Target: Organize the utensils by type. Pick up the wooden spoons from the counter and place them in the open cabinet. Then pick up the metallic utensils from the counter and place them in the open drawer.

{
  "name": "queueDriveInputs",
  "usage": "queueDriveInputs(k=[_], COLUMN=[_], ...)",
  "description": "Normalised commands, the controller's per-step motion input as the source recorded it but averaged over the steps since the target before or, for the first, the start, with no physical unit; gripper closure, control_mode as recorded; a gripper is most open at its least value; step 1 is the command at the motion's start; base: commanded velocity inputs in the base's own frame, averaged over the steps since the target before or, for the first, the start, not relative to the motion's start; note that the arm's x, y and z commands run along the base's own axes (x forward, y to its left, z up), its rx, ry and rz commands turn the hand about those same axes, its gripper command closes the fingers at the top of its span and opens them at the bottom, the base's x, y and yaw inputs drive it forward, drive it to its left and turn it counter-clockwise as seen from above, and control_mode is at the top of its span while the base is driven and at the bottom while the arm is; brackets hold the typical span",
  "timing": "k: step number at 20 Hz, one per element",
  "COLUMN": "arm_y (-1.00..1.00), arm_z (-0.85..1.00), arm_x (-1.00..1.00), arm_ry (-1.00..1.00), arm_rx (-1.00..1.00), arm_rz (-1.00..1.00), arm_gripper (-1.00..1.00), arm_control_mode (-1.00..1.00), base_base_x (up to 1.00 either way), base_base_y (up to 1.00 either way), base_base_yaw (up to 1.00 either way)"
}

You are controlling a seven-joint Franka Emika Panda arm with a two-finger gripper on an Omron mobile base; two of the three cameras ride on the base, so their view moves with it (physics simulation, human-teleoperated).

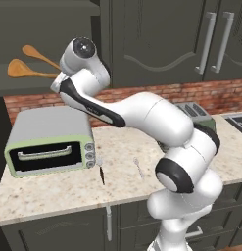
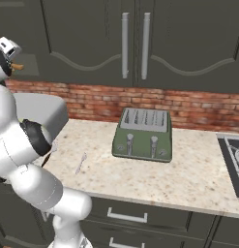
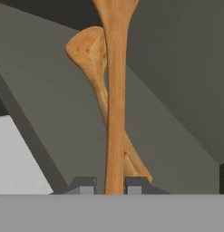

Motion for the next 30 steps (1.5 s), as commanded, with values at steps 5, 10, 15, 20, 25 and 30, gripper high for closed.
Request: queueDriveInputs(k=[5, 10, 15, 20, 25, 30], arm_y=[0.18, 0.16, 0.09, 0.03, 0.0, 0.0], arm_z=[0.0, 0.0, 0.0, 0.0, 0.0, -0.01], arm_x=[0.27, 0.28, 0.25, 0.18, 0.16, 0.16], arm_ry=[0.0, -0.03, -0.04, -0.01, 0.0, 0.0], arm_rx=[-0.02, -0.03, -0.02, -0.01, 0.0, 0.0], arm_rz=[0.0, 0.0, 0.0, 0.0, 0.0, 0.0], arm_gripper=[1.0, 1.0, 1.0, 1.0, 1.0, 1.0], arm_control_mode=[-1.0, -1.0, -1.0, -1.0, -1.0, -1.0], base_base_x=[0.0, 0.0, 0.0, 0.0, 0.0, 0.0], base_base_y=[0.0, 0.0, 0.0, 0.0, 0.0, 0.0], base_base_yaw=[0.0, 0.0, 0.0, 0.0, 0.0, 0.0])
